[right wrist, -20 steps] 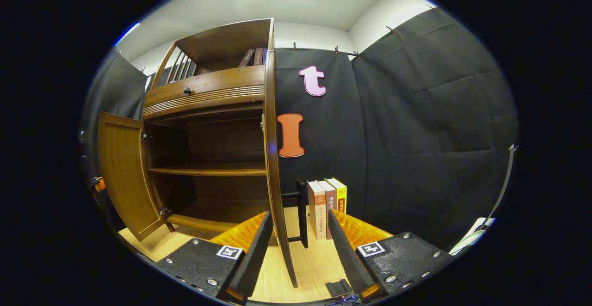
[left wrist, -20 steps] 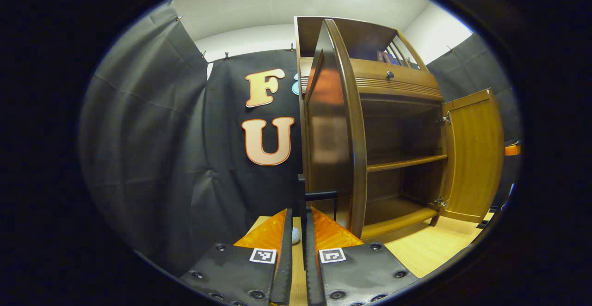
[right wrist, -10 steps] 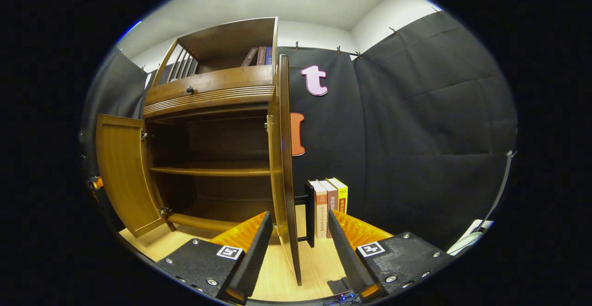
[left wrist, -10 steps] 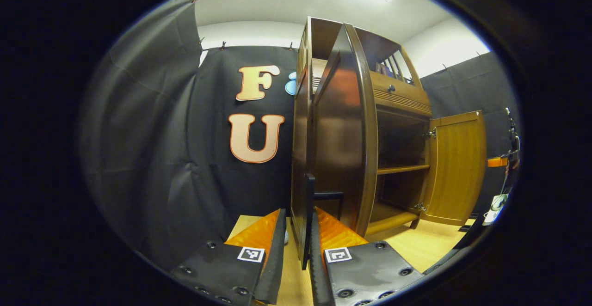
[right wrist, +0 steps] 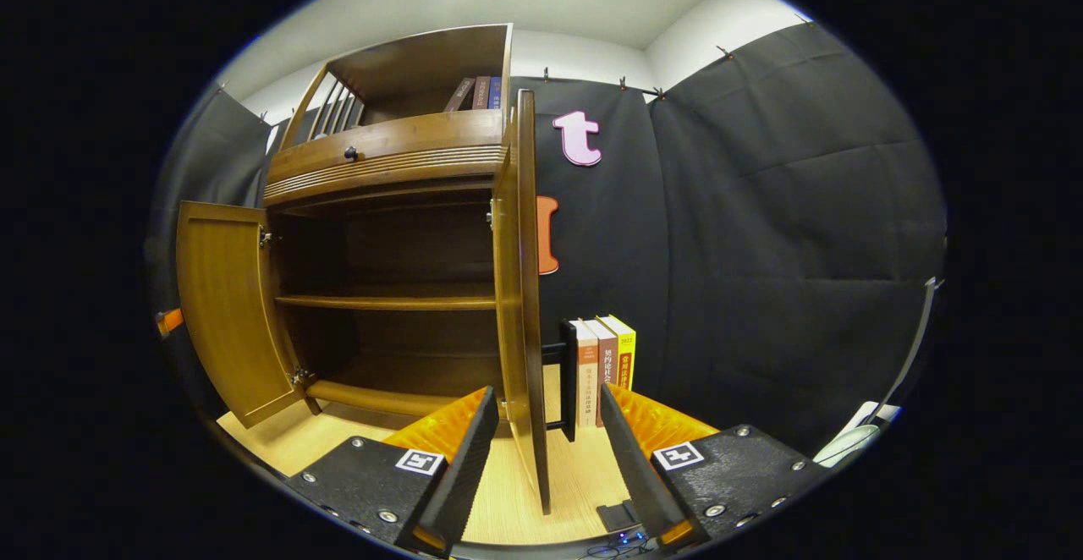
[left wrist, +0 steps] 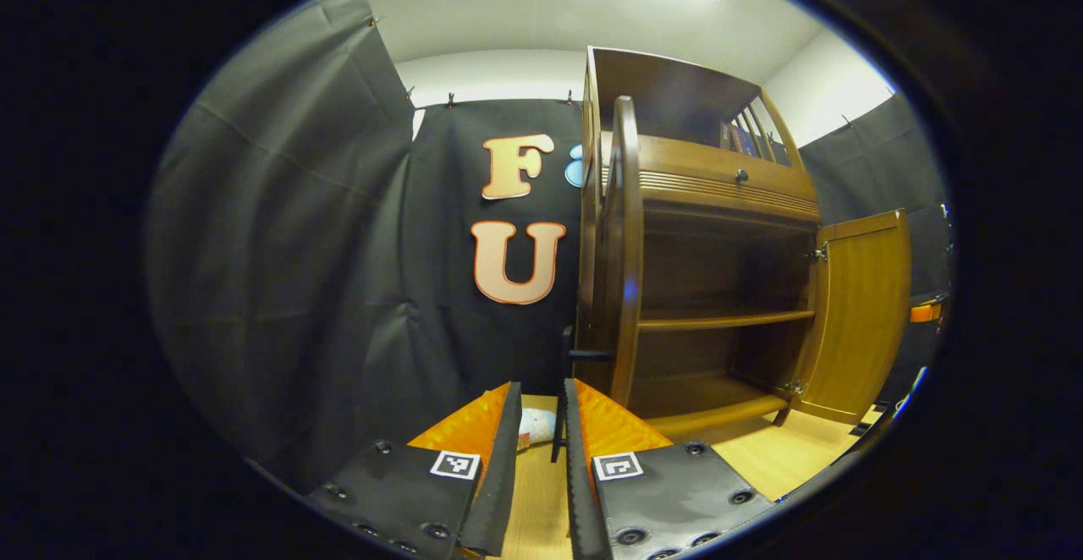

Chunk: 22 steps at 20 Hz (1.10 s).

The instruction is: Open the right door of the double-door shoe cabinet with the right hand, and open the left door with the left hand.

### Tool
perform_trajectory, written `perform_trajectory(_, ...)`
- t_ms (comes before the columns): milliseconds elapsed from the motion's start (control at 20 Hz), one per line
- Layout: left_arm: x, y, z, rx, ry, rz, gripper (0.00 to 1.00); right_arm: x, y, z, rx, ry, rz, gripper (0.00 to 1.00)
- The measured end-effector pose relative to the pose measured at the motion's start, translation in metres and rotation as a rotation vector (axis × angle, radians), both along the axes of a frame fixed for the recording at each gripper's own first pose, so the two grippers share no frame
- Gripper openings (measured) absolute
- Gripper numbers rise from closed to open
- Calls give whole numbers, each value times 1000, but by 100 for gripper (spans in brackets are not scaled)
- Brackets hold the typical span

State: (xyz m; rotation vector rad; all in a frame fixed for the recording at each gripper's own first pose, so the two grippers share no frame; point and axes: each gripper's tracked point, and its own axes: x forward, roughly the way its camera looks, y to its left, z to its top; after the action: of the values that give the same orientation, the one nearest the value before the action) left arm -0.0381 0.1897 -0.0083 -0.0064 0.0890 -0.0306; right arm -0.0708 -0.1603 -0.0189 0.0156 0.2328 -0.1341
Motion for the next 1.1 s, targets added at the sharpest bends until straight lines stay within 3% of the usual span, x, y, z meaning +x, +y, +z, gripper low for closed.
perform_trajectory(200,-8,-64,11,-53,-16,4,43,5,6,5,8,-38,42,77)
perform_trajectory(350,-4,-105,10,-12,-27,-16,65,9,6,-6,15,-26,55,87)
perform_trajectory(400,-3,-115,9,-6,-27,-13,70,10,5,-7,17,-26,60,81)
perform_trajectory(450,-2,-125,6,-12,-21,-10,75,12,6,-7,18,-31,62,89)
perform_trajectory(500,-1,-139,2,-29,-13,-22,80,13,6,-7,21,-38,63,83)
perform_trajectory(550,-1,-148,-2,-38,-4,-23,85,15,7,-8,24,-41,65,91)
perform_trajectory(700,1,-160,-15,-49,15,26,94,21,10,-15,29,-49,74,86)
perform_trajectory(750,1,-157,-18,-46,18,60,97,22,11,-17,28,-52,76,94)
perform_trajectory(850,2,-153,-23,-54,18,116,97,24,14,-19,32,-60,88,89)
perform_trajectory(950,6,-158,-30,-63,35,109,98,24,13,-23,33,-48,93,96)
perform_trajectory(1000,9,-156,-30,-51,35,112,98,24,14,-20,28,-53,97,90)
perform_trajectory(1100,12,-151,-29,-32,39,121,97,24,13,-17,18,-59,107,91)
